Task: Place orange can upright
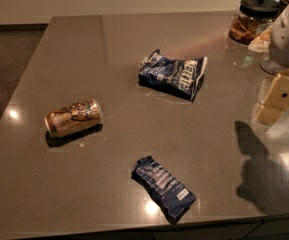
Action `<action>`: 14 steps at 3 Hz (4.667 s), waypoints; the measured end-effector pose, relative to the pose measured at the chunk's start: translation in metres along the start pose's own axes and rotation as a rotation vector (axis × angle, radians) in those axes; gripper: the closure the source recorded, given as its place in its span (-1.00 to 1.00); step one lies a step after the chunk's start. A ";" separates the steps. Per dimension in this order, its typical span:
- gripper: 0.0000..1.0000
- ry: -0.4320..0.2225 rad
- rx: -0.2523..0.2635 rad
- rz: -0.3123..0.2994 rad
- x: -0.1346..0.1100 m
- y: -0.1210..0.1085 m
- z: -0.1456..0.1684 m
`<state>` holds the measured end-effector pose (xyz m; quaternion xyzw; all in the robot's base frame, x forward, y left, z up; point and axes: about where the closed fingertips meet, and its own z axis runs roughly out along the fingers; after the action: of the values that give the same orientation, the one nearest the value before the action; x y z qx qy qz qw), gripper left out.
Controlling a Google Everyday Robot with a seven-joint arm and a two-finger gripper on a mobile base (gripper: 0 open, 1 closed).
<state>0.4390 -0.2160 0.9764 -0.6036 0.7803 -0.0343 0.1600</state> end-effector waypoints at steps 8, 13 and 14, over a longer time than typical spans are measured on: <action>-1.00 -0.041 -0.253 -0.581 -0.264 0.070 0.149; -1.00 0.000 -0.319 -0.638 -0.330 0.108 0.183; -0.67 0.002 -0.325 -0.633 -0.339 0.114 0.186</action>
Offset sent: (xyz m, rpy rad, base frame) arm 0.0445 0.0660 -0.0288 0.0700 0.0140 0.1604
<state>0.4620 0.1633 0.8426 -0.8329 0.5502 0.0417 0.0427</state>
